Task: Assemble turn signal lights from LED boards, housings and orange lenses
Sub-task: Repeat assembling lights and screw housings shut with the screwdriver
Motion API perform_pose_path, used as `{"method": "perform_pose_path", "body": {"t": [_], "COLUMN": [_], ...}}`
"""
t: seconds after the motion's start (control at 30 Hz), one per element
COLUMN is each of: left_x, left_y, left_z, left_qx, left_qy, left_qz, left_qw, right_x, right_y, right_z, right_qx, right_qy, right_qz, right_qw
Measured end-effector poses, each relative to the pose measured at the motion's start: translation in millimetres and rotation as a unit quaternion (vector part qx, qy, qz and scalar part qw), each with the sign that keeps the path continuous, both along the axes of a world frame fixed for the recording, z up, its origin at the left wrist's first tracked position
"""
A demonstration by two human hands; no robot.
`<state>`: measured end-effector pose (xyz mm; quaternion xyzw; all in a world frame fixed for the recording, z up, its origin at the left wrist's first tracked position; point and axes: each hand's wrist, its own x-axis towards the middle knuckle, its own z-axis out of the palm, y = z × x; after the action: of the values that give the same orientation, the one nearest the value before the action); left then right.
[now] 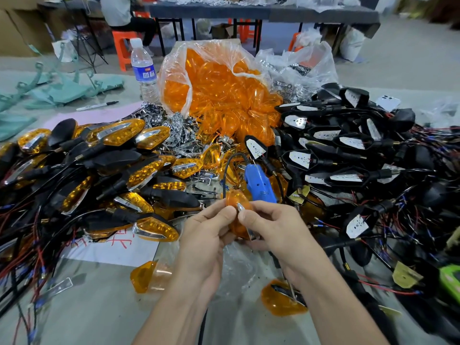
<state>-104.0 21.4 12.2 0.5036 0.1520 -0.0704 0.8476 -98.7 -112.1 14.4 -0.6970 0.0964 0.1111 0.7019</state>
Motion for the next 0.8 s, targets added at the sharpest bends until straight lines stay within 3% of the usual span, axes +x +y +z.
{"method": "perform_pose_path", "body": {"t": [0.2,0.33,0.4,0.8], "left_x": [1,6,7,5], "left_y": [1,4,6,4], "left_z": [0,7,9,4], "left_qx": [-0.009,-0.012,-0.015,-0.005], "left_qy": [0.005,0.002,-0.003,-0.025], "left_qz": [0.014,0.028,0.038,0.066], "left_qw": [1.0,1.0,0.999,0.998], "right_x": [-6,-14,-17,-17], "right_y": [5,3,2,5], "right_z": [-8,-12,-15,-17], "right_qx": [0.024,0.163,0.209,0.171], "right_qy": [-0.05,0.004,0.013,-0.032], "right_qz": [-0.022,0.066,0.059,-0.002], "right_qw": [0.998,0.984,0.976,0.985]}}
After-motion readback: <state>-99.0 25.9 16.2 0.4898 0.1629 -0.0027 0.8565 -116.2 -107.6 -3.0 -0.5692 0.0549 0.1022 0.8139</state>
